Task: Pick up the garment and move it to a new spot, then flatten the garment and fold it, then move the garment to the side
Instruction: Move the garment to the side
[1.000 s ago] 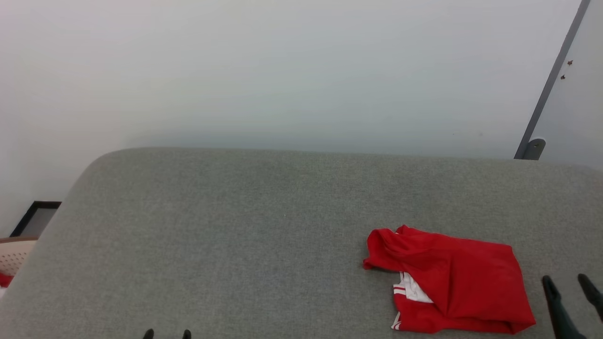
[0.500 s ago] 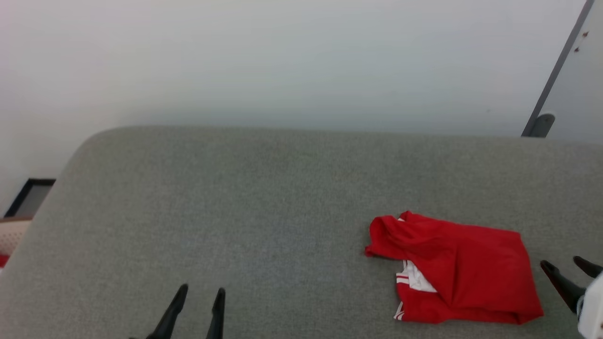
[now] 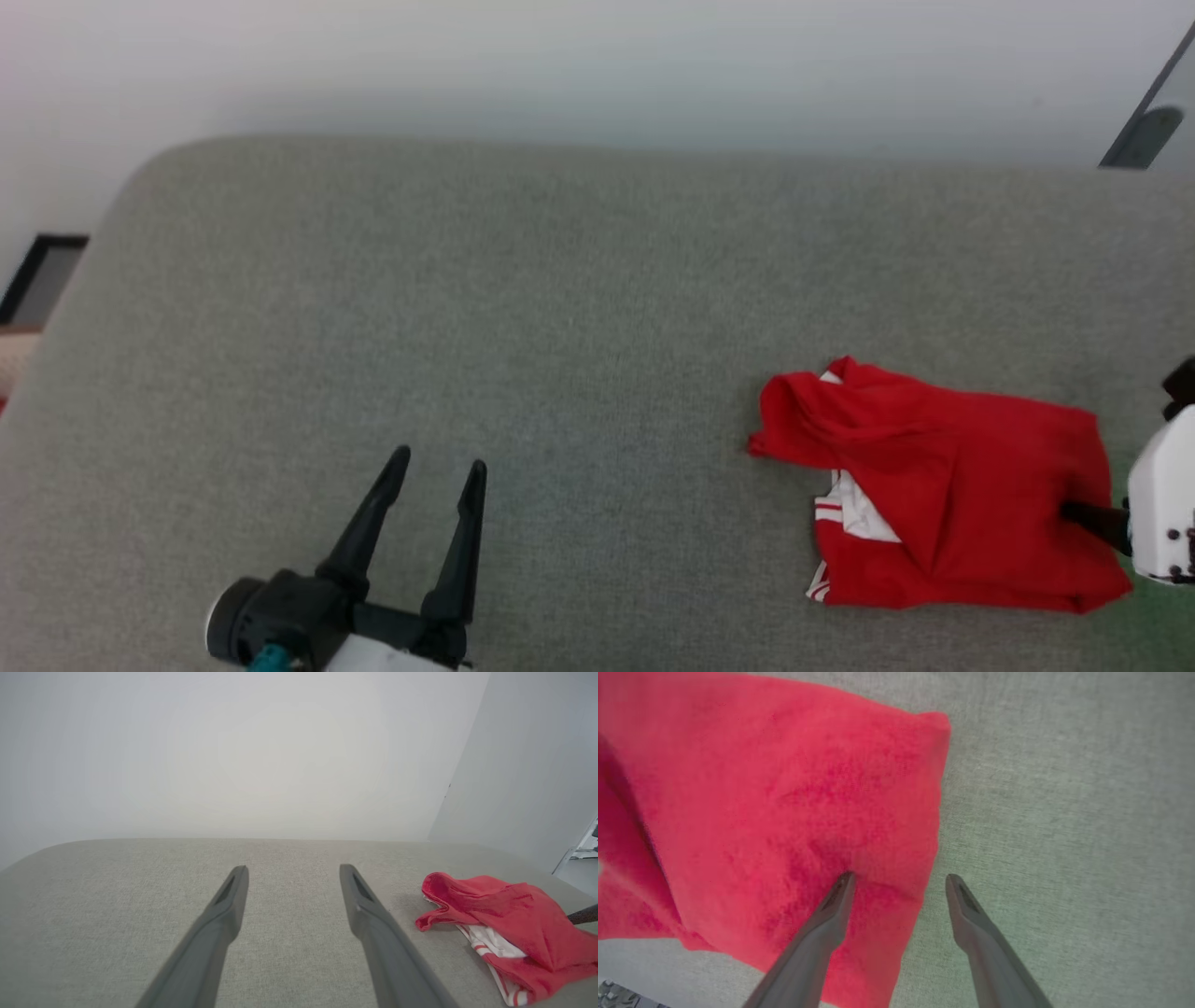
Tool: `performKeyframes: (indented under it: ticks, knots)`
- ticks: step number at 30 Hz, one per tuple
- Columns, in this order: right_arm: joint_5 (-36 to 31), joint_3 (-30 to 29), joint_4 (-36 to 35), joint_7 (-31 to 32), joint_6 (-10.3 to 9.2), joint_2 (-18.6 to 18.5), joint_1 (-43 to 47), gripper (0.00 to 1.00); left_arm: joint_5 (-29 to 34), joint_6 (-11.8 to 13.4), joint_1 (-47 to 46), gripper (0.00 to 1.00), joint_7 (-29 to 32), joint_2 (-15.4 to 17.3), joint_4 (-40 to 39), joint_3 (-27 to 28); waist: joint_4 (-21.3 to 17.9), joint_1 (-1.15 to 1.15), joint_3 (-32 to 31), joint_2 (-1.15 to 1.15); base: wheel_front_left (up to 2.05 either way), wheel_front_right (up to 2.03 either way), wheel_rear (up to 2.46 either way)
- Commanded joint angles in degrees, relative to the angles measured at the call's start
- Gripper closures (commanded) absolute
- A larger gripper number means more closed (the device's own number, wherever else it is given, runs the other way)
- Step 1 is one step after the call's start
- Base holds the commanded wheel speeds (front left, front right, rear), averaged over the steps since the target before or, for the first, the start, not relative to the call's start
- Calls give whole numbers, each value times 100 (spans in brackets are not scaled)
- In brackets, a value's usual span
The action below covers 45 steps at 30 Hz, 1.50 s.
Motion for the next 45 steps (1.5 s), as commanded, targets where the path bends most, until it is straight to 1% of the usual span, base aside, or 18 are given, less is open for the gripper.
performKeyframes:
  ticks: [1, 4, 7, 8, 9, 10, 11, 17, 23, 29, 33, 36, 38, 45]
  knots:
    - [-70, 45, 75, 62, -9, 64, -118, 0, -29, -12, -130, 0, 4, -8, -11, -15, 77, 0, 428, 0, 0, 0, 0]
    - [-192, 104, 200, 111, -9, 160, -306, 0, -79, -12, -315, 0, 4, 21, 20, -126, 69, 0, 634, 0, 0, 0, 0]
    - [-252, 152, 322, 0, -11, 233, -406, 0, -137, -12, -469, 0, 4, 95, 56, -200, 23, 0, 774, 0, 0, 0, 0]
    - [-269, 184, 362, -29, -15, 267, -420, 45, -139, -12, -517, 0, 3, 116, 68, -211, -5, 0, 808, 0, 0, 0, 0]
    - [-265, 237, 389, -75, -15, 298, -430, 67, -155, -12, -566, 0, 3, 144, 86, -219, -38, 0, 836, 0, 0, 0, 0]
    - [-233, 254, 427, -129, -16, 320, -438, 94, -169, -12, -606, 0, 3, 172, 97, -219, -75, 0, 864, 0, 0, 0, 0]
    - [-207, 282, 455, -173, -16, 341, -459, 100, -173, -13, -649, 0, 3, 201, 105, -212, -123, 0, 892, 0, 0, 0, 0]
    - [-31, 170, 522, -719, -31, 265, -634, 100, -135, -13, -888, 0, 3, 407, 111, -296, -499, 0, 1017, 0, 0, 0, 0]
    - [89, -140, 445, -1344, -12, 58, -866, 100, -139, -13, -1301, 0, 4, 681, 23, -474, -1081, 0, 1285, 0, 0, 0, 0]
    - [44, -504, 593, -1874, -10, -174, -1129, 100, -30, -13, -2078, 0, 4, 1055, 77, -784, -1676, 0, 1734, 0, 0, 0, 0]
    - [-193, -622, 890, -2236, -10, -303, -1444, 100, 22, -13, -2729, 0, 4, 1270, 122, -1061, -1996, 0, 2018, 0, 0, 0, 0]
    - [-327, -714, 1228, -2481, -10, -363, -1728, 100, -5, -13, -3266, 0, 4, 1438, 196, -1251, -2144, 0, 2208, 0, 0, 0, 0]
    - [-444, -793, 1477, -2703, -10, -416, -1910, 100, -31, -13, -3622, 0, 4, 1498, 243, -1398, -2199, 0, 2329, 0, 0, 0, 0]
    - [-743, -949, 2295, -3521, -10, -322, -2525, 100, -82, -13, -4577, 0, 4, 1726, 414, -1986, -2314, 0, 2779, 0, 0, 0, 0]
